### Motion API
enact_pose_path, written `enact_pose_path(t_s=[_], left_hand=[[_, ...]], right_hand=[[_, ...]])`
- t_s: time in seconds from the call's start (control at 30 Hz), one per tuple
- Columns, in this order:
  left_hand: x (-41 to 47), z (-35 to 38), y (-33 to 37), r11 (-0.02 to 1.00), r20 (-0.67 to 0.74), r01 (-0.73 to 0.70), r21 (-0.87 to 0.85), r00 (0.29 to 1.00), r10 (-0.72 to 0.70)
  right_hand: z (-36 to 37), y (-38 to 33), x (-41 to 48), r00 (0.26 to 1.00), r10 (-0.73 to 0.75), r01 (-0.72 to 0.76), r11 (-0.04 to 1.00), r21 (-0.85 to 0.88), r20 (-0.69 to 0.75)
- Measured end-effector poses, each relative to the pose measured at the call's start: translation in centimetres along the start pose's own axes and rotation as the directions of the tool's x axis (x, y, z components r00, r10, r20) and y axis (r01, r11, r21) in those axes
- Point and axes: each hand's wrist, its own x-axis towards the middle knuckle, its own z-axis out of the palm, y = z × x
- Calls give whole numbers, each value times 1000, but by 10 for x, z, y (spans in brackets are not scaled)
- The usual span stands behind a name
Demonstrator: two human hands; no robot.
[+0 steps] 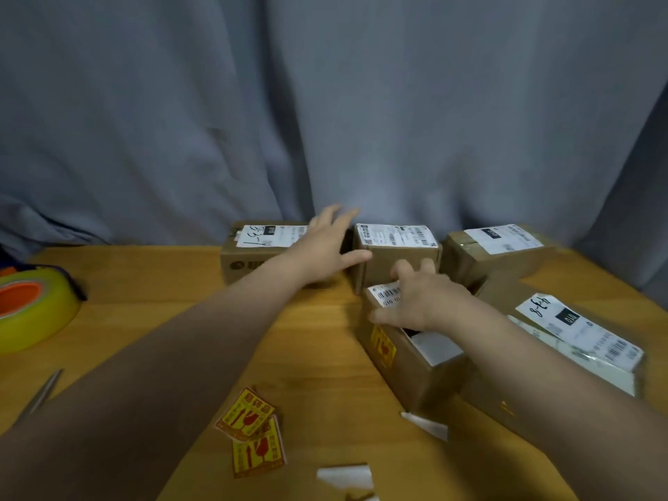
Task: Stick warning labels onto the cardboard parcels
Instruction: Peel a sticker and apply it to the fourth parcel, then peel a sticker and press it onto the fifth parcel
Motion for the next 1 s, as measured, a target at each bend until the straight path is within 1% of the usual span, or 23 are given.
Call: enact_pose_path(t_s=[0.07,0.13,0.17,0.2,0.27,0.33,0.43,0.5,0.57,0.63,0.7,0.8,0.83,0.9,0.93,0.97,1.0], left_hand=[[23,11,20,998,125,-9,57,992,2],[44,22,25,978,232,-9,209,972,-41],[51,28,25,959,269,-16,284,961,-64],[55,32,25,948,286,-17,319,955,-79],[54,36,26,966,253,-7,258,965,-60],[43,36,29,983,208,-30,183,978,-8],[12,25,23,973,179,-38,230,984,-4],[-16,12,13,962,162,-8,271,986,-37],[-46,-5,4,966,138,41,255,987,-79],[-74,-20,-6,972,150,64,227,984,-100],[-95,-26,-13,970,195,43,240,977,-91],[-114,-22,-13,958,196,101,270,968,-157],[-119,-20,-10,947,181,114,300,968,-174],[-130,-17,-1,936,109,111,333,982,-155],[-139,-17,2,944,31,115,310,991,-131],[-150,-18,5,957,-76,129,261,991,-113],[-162,-18,7,967,-184,159,200,975,-123]], right_hand=[[5,13,0,999,30,-32,997,71,31],[10,25,1,997,78,-77,993,90,-6],[11,30,2,993,115,-111,988,105,-29],[12,35,3,987,151,-144,982,126,-50],[14,43,5,976,198,-181,969,169,-87],[18,49,7,971,204,-178,965,195,-123],[23,53,6,964,206,-175,968,181,-169],[25,52,4,963,159,-133,983,130,-218],[29,50,-1,953,46,-16,995,101,-300],[34,44,-7,926,-42,69,996,57,-376],[38,35,-14,897,-89,98,995,-2,-434],[45,11,-29,837,-153,184,983,7,-525],[48,3,-37,810,-172,231,972,35,-561],[55,-11,-53,766,-184,319,941,114,-616],[59,-16,-62,752,-189,356,923,148,-631],[65,-18,-69,746,-196,387,905,176,-636],[71,-20,-76,749,-207,415,887,202,-629]])
